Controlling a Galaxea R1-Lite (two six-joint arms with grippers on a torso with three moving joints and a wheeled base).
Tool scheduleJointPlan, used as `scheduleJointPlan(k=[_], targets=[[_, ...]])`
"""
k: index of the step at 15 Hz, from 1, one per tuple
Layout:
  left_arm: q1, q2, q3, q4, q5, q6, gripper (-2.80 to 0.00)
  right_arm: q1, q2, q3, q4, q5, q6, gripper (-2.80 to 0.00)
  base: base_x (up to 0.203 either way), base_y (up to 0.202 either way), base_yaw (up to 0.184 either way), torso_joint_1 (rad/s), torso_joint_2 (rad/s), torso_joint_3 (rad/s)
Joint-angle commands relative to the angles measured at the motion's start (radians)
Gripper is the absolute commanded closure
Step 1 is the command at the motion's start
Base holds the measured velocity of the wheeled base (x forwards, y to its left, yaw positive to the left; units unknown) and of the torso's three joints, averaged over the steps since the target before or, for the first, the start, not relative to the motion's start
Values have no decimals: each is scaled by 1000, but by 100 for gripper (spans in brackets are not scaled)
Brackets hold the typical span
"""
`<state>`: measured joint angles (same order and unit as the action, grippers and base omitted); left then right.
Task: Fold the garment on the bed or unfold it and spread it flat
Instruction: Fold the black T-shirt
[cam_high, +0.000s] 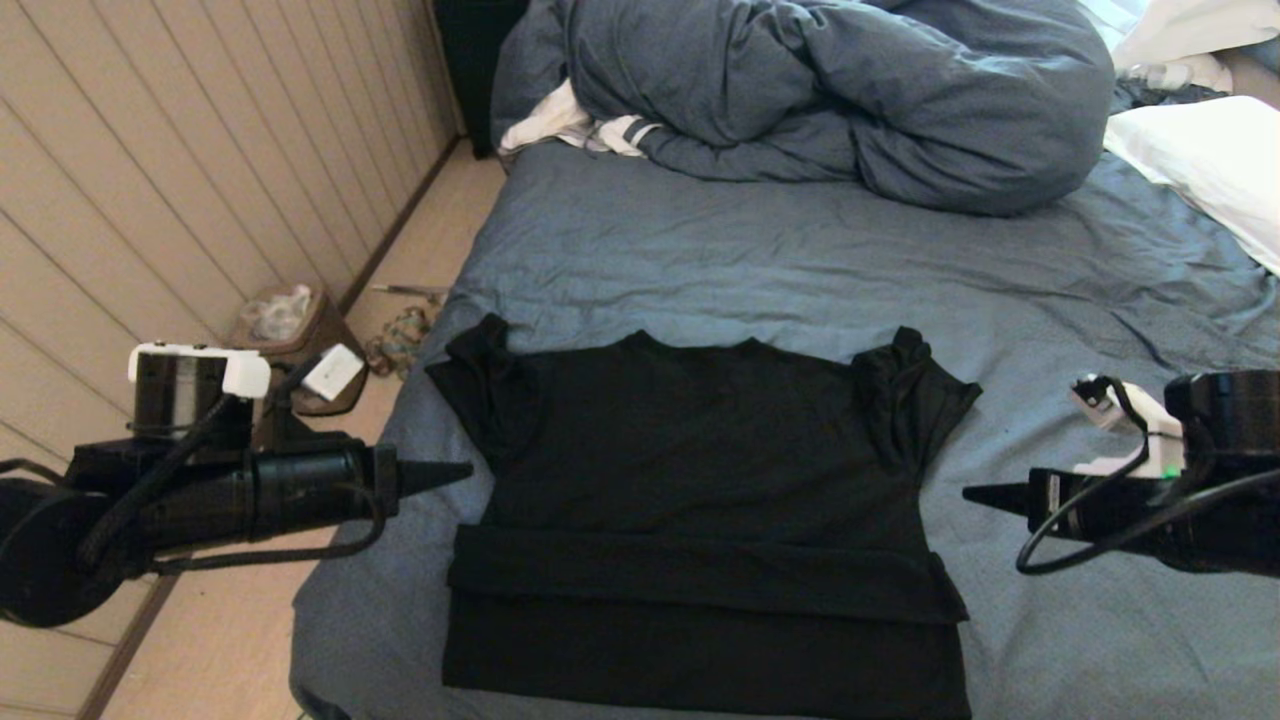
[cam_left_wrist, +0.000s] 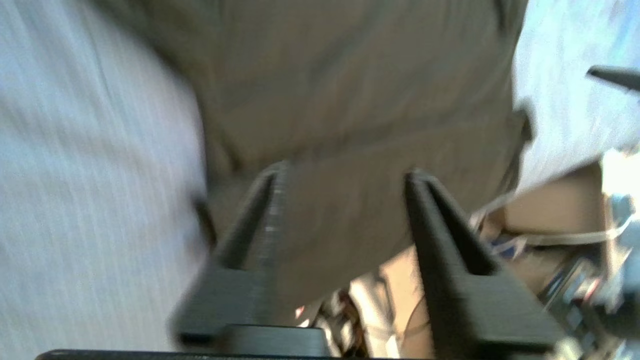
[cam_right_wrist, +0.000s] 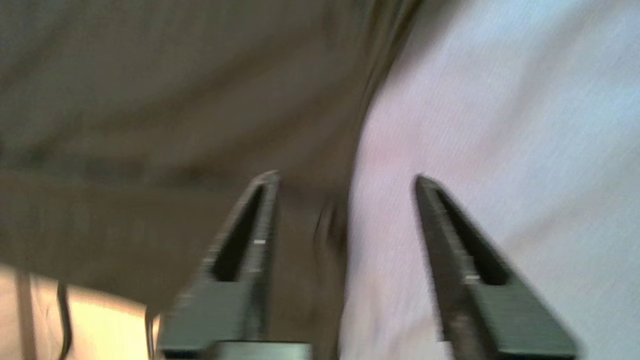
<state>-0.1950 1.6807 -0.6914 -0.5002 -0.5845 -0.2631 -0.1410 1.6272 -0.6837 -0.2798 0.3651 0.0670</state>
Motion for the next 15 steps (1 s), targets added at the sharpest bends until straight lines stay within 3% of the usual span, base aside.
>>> scheduleJointPlan(k=[1, 4, 7, 8, 15], targets=[[5, 36, -115, 34, -4, -31, 0, -17, 86, -112, 20, 2, 4, 0, 0, 0, 0, 0, 0, 0], [6, 126, -259, 88, -3, -108, 0, -58, 243, -266, 42, -3, 10, 0, 0, 0, 0, 0, 0, 0], [6, 145, -263, 94, -3, -134, 0, -134, 334, -362, 47, -9, 10, 0, 0, 0, 0, 0, 0, 0], [6, 141, -261, 92, -3, -136, 0, -151, 359, -387, 47, -11, 9, -280, 0, 0, 0, 0, 0, 0], [6, 123, -246, 92, -6, -139, 0, -153, 456, -530, 48, -11, 19, -280, 0, 0, 0, 0, 0, 0]])
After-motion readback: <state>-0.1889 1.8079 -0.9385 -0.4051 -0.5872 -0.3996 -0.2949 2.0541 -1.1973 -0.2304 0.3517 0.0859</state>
